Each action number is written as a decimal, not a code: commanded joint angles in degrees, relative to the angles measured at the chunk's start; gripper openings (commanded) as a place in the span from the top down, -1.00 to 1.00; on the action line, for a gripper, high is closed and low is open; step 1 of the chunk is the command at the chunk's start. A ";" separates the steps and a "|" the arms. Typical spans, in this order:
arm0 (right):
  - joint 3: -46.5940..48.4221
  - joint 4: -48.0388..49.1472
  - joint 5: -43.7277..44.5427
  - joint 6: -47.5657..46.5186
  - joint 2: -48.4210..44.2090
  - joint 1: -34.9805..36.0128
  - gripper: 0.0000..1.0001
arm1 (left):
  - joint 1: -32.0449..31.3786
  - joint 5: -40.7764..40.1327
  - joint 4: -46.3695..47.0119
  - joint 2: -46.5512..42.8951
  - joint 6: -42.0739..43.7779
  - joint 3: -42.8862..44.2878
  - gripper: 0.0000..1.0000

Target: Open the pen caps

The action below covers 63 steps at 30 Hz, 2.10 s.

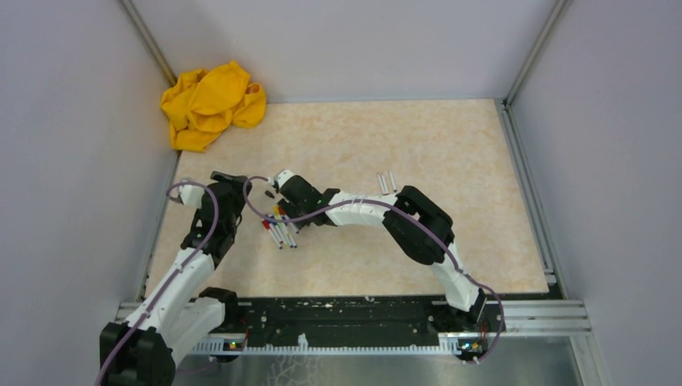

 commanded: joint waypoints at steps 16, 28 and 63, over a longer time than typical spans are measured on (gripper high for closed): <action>-3.94 3.89 2.28 0.73 -4.80 0.44 0.16 | -0.23 -0.94 -0.24 -0.52 -0.76 -1.03 -0.97; -5.16 6.16 2.15 1.03 -7.31 0.48 0.17 | -0.23 -1.72 0.34 0.45 -0.66 -1.21 -0.97; -2.72 5.65 -0.96 1.07 -2.13 -1.88 0.17 | -0.23 -3.02 0.89 -0.97 -1.50 -2.00 -0.97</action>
